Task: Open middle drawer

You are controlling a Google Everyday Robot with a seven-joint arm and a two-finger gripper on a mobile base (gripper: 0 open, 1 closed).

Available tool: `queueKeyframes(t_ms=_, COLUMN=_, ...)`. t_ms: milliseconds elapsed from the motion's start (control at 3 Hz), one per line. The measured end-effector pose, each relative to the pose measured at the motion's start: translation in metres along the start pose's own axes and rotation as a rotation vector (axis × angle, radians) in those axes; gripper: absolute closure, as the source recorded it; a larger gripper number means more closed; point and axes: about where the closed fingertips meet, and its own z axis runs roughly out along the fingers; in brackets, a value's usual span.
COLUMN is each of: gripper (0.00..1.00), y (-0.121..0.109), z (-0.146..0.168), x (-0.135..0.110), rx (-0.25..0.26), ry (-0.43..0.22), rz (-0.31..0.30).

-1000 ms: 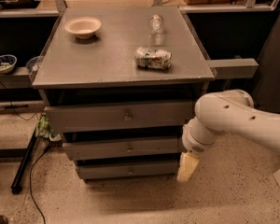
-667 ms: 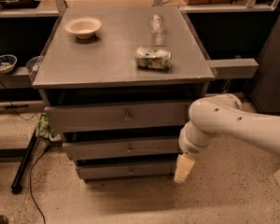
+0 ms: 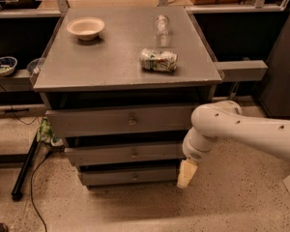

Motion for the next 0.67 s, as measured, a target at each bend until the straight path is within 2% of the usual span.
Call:
queueKeyframes(t_ms=333, gripper=0.00, y=-0.0063, z=0.0129, x=-0.0035, rx=-0.016, ry=-0.011, rz=0.001)
queueKeyframes(t_ms=667, gripper=0.00, y=-0.0103, z=0.0195, x=-0.0125, rx=-0.043, ry=-0.059, rz=-0.015)
